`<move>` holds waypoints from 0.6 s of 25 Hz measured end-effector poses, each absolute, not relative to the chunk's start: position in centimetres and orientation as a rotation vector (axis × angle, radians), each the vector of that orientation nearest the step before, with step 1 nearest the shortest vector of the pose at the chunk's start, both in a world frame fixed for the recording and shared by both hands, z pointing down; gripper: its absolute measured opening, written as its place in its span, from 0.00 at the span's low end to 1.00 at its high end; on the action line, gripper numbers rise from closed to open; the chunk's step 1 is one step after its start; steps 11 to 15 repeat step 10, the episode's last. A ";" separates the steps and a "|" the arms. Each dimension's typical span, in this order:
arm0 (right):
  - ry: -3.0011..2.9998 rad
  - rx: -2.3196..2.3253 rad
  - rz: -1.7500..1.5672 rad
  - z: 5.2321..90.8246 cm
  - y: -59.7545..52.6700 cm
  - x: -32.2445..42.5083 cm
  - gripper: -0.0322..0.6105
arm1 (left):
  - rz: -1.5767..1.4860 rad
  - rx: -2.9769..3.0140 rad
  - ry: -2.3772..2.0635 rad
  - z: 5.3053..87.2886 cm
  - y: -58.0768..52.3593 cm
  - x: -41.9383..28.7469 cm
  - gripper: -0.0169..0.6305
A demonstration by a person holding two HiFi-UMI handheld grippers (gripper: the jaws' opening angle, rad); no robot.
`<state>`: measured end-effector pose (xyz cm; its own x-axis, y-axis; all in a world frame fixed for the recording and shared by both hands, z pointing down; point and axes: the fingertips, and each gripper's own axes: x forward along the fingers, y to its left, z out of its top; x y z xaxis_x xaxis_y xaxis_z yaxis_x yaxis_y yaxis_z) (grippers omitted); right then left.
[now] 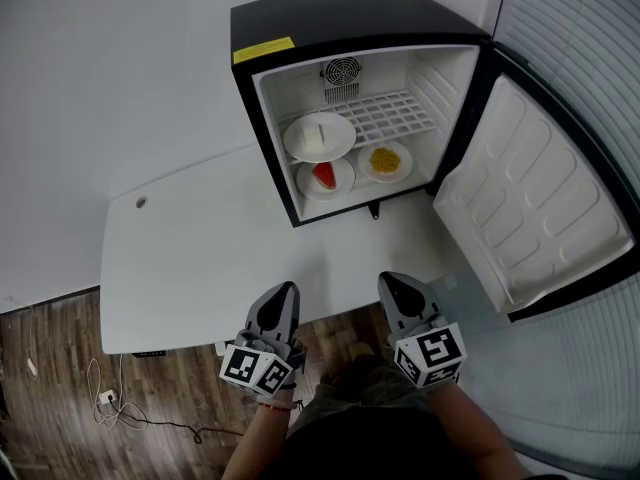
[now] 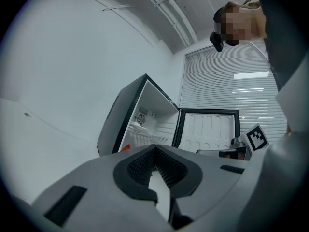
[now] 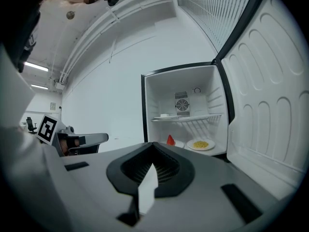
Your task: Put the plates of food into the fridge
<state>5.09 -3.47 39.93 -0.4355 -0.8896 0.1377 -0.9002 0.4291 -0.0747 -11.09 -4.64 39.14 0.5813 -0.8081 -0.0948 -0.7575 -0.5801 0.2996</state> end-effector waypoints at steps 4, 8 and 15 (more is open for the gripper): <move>-2.584 1.637 0.195 39.7 -3.6 5.4 0.06 | -0.325 2.589 -1.297 39.1 -4.7 -10.9 0.04; -2.576 1.640 0.184 39.7 -3.5 5.3 0.06 | -0.325 2.587 -1.294 39.1 -4.7 -10.9 0.04; -2.573 1.643 0.181 39.7 -3.5 5.4 0.06 | -0.325 2.587 -1.294 39.2 -4.8 -10.9 0.04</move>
